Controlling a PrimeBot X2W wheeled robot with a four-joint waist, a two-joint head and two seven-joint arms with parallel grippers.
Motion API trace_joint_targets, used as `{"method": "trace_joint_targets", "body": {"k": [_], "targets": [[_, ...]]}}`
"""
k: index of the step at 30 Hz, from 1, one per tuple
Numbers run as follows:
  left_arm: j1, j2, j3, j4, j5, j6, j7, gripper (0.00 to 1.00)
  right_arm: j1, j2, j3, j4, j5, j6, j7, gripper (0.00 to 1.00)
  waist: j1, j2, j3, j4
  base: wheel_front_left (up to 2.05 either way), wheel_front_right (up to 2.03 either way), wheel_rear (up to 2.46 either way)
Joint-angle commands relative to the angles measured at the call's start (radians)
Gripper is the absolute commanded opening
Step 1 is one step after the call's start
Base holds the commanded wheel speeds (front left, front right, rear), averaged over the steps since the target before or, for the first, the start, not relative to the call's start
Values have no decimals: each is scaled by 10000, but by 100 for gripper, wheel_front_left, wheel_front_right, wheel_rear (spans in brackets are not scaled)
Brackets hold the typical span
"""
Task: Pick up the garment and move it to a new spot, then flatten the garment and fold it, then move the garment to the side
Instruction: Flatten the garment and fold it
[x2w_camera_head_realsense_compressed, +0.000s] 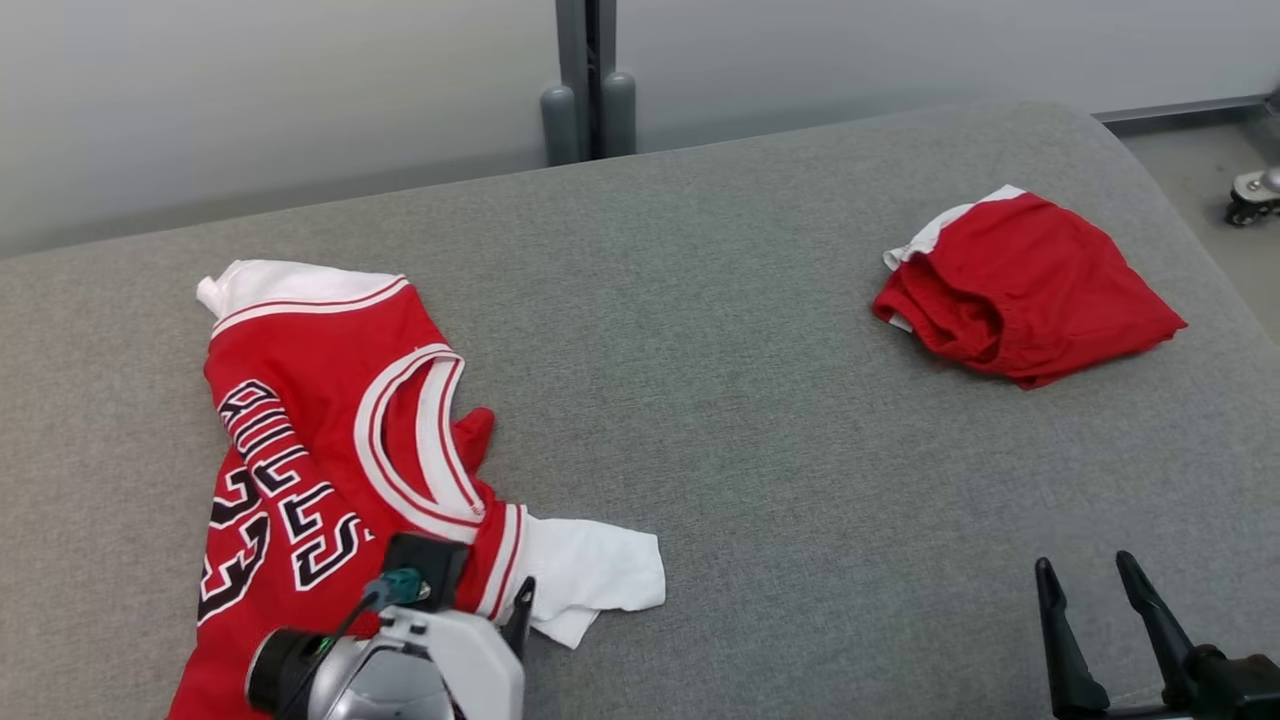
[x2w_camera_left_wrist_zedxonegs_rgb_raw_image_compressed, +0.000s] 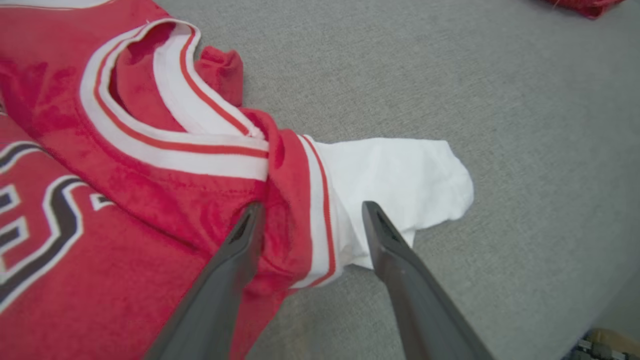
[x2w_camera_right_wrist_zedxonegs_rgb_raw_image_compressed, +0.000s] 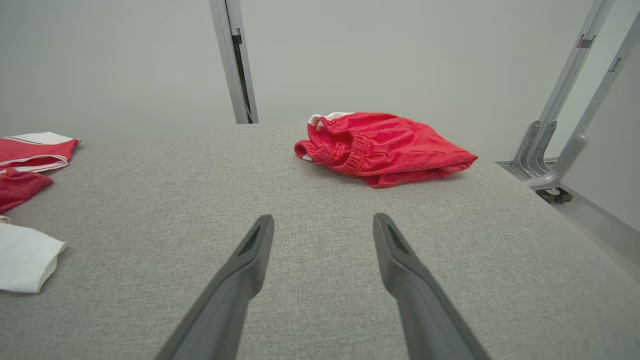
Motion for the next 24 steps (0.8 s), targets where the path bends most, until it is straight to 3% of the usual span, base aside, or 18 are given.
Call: {"method": "trace_joint_targets", "body": {"k": [1,4,8,9,11,20,24], "targets": [[123,41,22,24,21,64,-49,100,29,-64,-22,-7,47,-2,-44,100,0,0,23,-36,0,0,0],[214,229,282,55,44,291,-192,100,83,-62,-65,-29,77,-2,-43,100,0,0,45,-37,0,0,0],[278,198,274,155,-180,134,-149,100,-80,-64,1,-53,42,-2,-44,100,0,0,69,34,0,0,0],[244,197,238,234,-210,79,-148,56,-138,-64,20,-55,16,-2,-44,100,0,0,78,50,0,0,0],[165,91,134,369,-315,-93,-137,0,-221,-64,53,-55,-37,-2,-44,100,0,0,91,71,0,0,0],[-1030,-127,-147,-139,95,-644,-658,0,-426,-67,145,-29,-63,-2,-44,100,0,0,160,-375,0,0,0],[-2337,-138,-557,-442,361,-1370,-172,0,-531,-64,311,19,17,-2,-44,100,0,0,346,-842,0,0,0]]}}
